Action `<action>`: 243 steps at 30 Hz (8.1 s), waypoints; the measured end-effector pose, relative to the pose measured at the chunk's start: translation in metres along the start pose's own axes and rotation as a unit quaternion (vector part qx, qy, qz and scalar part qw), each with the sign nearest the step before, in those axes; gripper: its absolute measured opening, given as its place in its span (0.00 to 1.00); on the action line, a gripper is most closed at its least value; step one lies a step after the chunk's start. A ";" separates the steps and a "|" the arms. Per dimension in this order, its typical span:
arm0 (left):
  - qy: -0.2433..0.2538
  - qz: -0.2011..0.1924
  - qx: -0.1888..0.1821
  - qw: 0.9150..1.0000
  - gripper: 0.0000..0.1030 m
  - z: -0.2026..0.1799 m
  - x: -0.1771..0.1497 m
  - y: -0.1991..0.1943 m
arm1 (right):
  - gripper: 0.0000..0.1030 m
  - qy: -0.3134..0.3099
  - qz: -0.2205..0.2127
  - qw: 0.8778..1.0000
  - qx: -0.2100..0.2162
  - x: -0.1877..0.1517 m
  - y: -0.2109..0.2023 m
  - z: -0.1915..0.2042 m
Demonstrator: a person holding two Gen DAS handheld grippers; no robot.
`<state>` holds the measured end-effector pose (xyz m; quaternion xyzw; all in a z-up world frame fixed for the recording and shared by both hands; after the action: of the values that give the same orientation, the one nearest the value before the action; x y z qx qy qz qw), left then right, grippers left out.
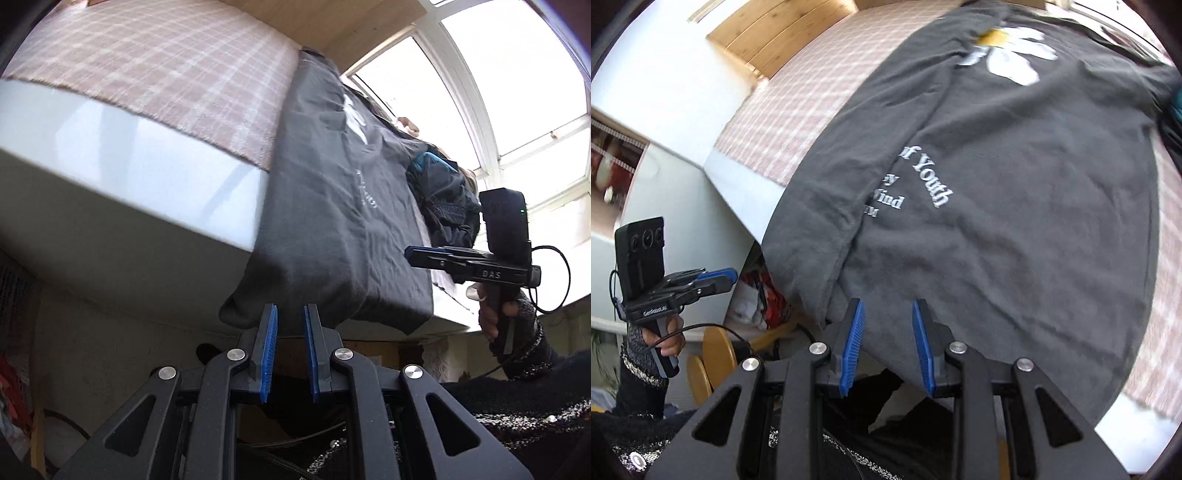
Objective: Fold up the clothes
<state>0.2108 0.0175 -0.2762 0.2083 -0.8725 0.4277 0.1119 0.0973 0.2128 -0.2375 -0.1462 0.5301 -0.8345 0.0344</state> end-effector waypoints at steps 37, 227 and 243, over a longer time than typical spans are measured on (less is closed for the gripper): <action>0.278 0.056 0.110 0.953 0.25 -0.291 0.317 0.337 | 0.41 -0.089 -0.085 0.978 -0.168 0.302 -0.176 -0.329; 0.074 -0.041 -0.002 0.996 0.27 -0.242 0.212 0.294 | 0.22 -0.109 0.071 0.988 -0.082 0.401 -0.001 -0.279; 0.001 -0.016 -0.012 1.000 0.30 -0.202 0.118 0.252 | 0.27 -0.242 0.093 0.962 -0.085 0.285 0.000 -0.203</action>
<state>-0.0062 0.2838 -0.2856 0.2209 -0.8739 0.4154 0.1222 -0.2314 0.3297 -0.2588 -0.2961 0.5864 -0.7191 0.2265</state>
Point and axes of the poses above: each gripper's, at about its wrist camera, not at the fingertips, and y roughly the way its jaws point, z to its left, x to its top, the point moved 4 cm from there along y, roughly the way its jaws point, and after that the axes turned 5 degrees about y, right-handed, at the moved point
